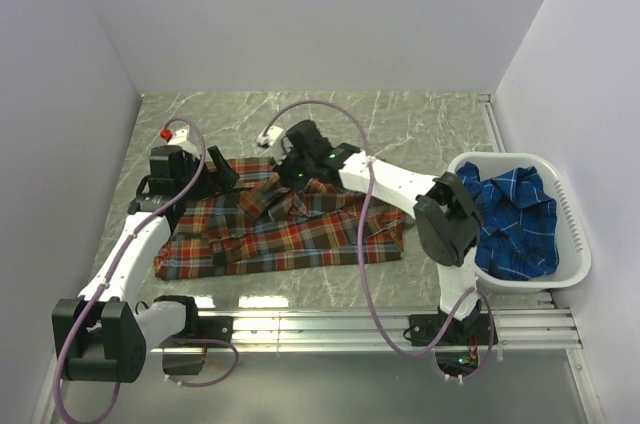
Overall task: Fold and stack the long sleeve shirts
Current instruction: Fold the shirt
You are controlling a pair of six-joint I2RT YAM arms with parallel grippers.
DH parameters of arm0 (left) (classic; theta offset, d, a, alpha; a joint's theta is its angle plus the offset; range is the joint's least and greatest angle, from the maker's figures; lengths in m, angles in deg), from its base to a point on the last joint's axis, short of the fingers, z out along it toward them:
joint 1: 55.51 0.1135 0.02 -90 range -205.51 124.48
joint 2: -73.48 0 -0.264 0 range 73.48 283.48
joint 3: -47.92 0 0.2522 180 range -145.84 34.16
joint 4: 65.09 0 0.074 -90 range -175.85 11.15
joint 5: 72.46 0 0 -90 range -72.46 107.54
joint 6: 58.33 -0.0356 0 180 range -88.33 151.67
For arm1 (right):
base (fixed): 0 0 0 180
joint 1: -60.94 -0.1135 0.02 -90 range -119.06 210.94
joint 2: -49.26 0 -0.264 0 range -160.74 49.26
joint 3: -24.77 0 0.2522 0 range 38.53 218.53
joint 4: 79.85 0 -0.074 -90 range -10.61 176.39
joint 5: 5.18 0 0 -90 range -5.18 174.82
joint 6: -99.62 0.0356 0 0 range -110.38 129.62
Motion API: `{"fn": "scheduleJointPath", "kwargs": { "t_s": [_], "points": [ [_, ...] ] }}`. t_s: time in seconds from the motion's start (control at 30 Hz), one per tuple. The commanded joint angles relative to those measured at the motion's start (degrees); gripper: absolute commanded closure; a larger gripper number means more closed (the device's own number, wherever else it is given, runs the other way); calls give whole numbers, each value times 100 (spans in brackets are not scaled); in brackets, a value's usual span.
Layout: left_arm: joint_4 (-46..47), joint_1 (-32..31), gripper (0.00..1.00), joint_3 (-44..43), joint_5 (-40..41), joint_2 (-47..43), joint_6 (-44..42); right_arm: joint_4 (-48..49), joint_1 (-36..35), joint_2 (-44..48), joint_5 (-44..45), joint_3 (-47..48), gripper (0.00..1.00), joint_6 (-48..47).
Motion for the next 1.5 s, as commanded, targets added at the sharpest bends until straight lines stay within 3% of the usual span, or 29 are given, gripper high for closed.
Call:
{"fn": "scheduleJointPath", "kwargs": {
  "t_s": [0.0, 0.17, 0.33, 0.63, 0.77, 0.97, 1.1, 1.27, 1.47],
  "points": [
    [612, 6, 6, 97, -900, 69, -179, 555, 331, 428, -600, -431, 100, 518],
    [753, -55, 9, -35, -1480, 385, -345, 967, 666, 552, -1154, -1116, 100, 896],
    [763, -581, 11, -228, -1551, 719, -828, 1082, 868, 517, -1313, -1328, 100, 994],
    [683, -1531, 19, -44, -647, 887, -2023, 1284, 1061, 473, -1576, -1425, 100, 1125],
    [727, -1769, 22, 123, -84, 825, -2113, 1355, 1079, 473, -1629, -1469, 100, 1152],
    [613, -1962, 28, 53, -110, 1185, -2227, 1417, 1088, 482, -1700, -1487, 100, 1169],
    [560, -2164, 38, 70, -84, 1326, -2288, 1434, 1097, 526, -1647, -1539, 100, 1161],
    [455, -2252, 40, 53, 75, 1484, -2280, 1478, 1114, 517, -1708, -1540, 100, 1196],
    [314, -2296, 63, -43, 136, 1669, -2245, 1504, 1123, 552, -1673, -1592, 100, 1205]
  ]
}}
